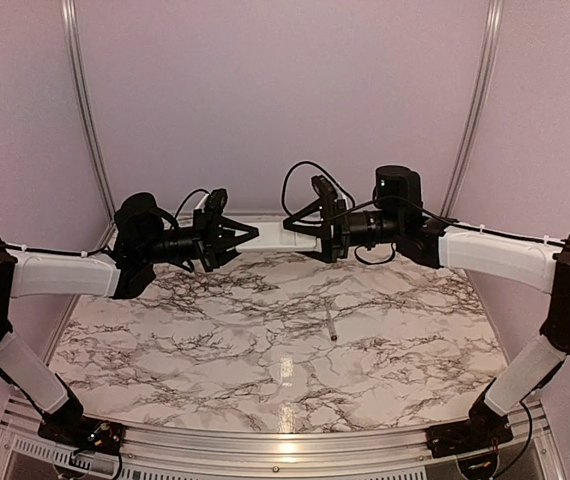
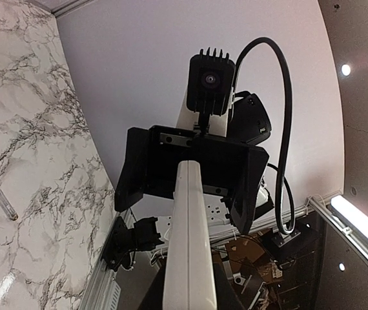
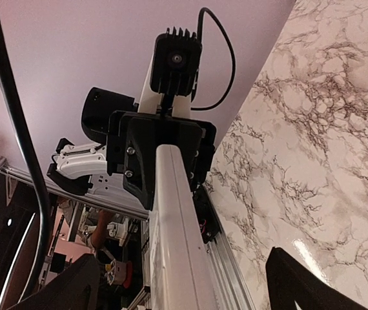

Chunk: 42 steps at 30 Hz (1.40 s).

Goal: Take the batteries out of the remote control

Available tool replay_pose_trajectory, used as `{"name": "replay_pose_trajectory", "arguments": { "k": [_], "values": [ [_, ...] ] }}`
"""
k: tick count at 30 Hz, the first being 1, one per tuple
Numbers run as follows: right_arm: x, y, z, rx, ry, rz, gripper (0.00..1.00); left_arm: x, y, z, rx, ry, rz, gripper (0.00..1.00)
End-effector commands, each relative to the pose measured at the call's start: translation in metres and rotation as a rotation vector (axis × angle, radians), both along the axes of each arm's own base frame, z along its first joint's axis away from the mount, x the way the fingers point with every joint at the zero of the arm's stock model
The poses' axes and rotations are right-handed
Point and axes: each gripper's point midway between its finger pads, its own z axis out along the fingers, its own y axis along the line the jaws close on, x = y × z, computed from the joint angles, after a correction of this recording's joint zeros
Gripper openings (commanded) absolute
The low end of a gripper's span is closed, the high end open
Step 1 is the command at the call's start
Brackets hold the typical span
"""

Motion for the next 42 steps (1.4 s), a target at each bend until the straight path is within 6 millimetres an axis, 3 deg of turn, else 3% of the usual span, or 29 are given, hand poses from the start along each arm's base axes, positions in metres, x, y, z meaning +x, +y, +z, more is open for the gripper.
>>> {"name": "replay_pose_trajectory", "arguments": {
  "k": [1,3,16,29,42],
  "values": [
    [0.006,-0.003,0.002,-0.103,-0.048,-0.037,0.90,-0.006,0.006,0.013,-0.002,-0.042,0.014,0.00],
    [0.009,-0.010,-0.005,-0.173,-0.038,-0.073,0.91,-0.004,0.009,0.012,0.007,-0.046,0.019,0.00],
    [0.009,-0.026,0.009,-0.265,-0.059,-0.132,0.93,0.005,0.005,-0.002,0.059,-0.036,0.021,0.00],
    [0.016,-0.040,0.001,-0.441,-0.030,-0.189,0.77,0.010,0.003,-0.005,0.080,-0.034,0.036,0.00],
    [0.018,-0.036,-0.006,-0.462,0.010,-0.205,0.70,0.015,0.002,-0.011,0.080,0.001,0.056,0.00]
  ]
}}
